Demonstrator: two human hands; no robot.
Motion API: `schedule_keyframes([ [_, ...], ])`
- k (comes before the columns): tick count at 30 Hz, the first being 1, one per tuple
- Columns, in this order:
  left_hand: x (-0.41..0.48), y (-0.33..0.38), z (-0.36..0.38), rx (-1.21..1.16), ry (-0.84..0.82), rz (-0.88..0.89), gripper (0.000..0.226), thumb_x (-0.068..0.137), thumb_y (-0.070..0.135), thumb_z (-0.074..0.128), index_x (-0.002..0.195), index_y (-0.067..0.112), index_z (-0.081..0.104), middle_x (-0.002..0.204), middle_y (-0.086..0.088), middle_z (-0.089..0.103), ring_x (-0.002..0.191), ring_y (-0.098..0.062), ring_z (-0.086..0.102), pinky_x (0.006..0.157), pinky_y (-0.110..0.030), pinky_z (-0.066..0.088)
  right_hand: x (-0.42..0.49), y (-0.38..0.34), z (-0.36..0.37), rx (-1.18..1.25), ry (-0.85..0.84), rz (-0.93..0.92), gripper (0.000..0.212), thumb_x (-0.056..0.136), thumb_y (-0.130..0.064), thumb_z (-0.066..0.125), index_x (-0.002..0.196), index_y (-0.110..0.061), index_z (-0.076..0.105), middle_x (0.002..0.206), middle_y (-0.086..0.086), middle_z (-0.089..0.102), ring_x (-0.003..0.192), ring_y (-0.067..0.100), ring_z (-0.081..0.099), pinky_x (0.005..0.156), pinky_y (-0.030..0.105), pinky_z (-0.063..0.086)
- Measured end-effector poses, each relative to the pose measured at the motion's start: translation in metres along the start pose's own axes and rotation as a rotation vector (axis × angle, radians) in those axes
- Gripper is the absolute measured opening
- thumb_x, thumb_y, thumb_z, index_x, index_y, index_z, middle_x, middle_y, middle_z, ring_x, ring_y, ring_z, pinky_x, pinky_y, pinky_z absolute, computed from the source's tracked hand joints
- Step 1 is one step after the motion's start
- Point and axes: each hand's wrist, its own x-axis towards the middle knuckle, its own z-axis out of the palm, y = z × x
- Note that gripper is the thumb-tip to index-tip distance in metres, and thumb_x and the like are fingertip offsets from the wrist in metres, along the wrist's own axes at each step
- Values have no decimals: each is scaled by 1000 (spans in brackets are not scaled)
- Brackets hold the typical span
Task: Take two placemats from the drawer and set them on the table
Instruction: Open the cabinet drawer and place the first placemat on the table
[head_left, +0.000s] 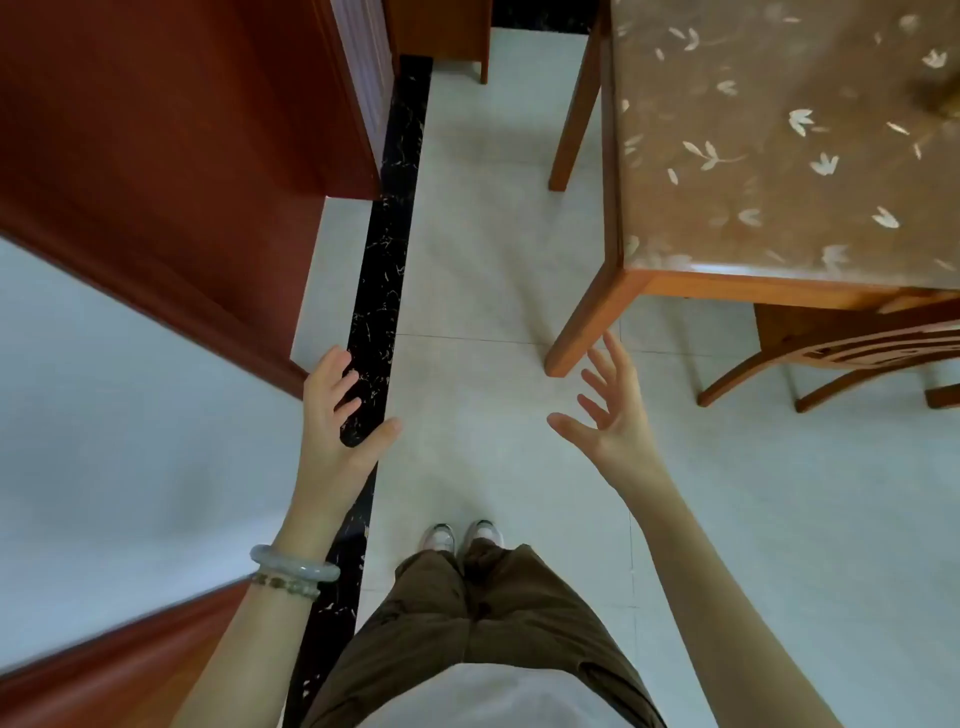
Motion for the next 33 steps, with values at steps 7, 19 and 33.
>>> schedule_keyframes([
  [7, 27, 4, 11, -6, 31, -9, 85, 74, 16, 71, 145, 27, 26, 150, 4, 36, 134, -5, 39, 108, -23, 35, 37, -4, -5, 3, -24, -5, 97, 77, -3, 74, 148, -34, 16, 151, 1, 31, 136, 15, 37, 109, 32, 37],
  [19, 183, 25, 6, -52, 15, 13, 79, 74, 15, 69, 138, 37, 30, 151, 3, 36, 136, -5, 39, 112, -28, 34, 183, -44, 14, 13, 36, 4, 96, 76, -2, 75, 147, -35, 19, 150, -1, 32, 133, 16, 39, 109, 35, 37],
  [33, 411, 76, 6, -36, -93, 76, 79, 75, 17, 69, 139, 37, 28, 152, 5, 34, 136, -5, 38, 112, -28, 34, 375, -127, 26, 56, 99, -26, 92, 81, -11, 72, 148, -36, 14, 152, -4, 29, 134, 12, 37, 102, 24, 37],
])
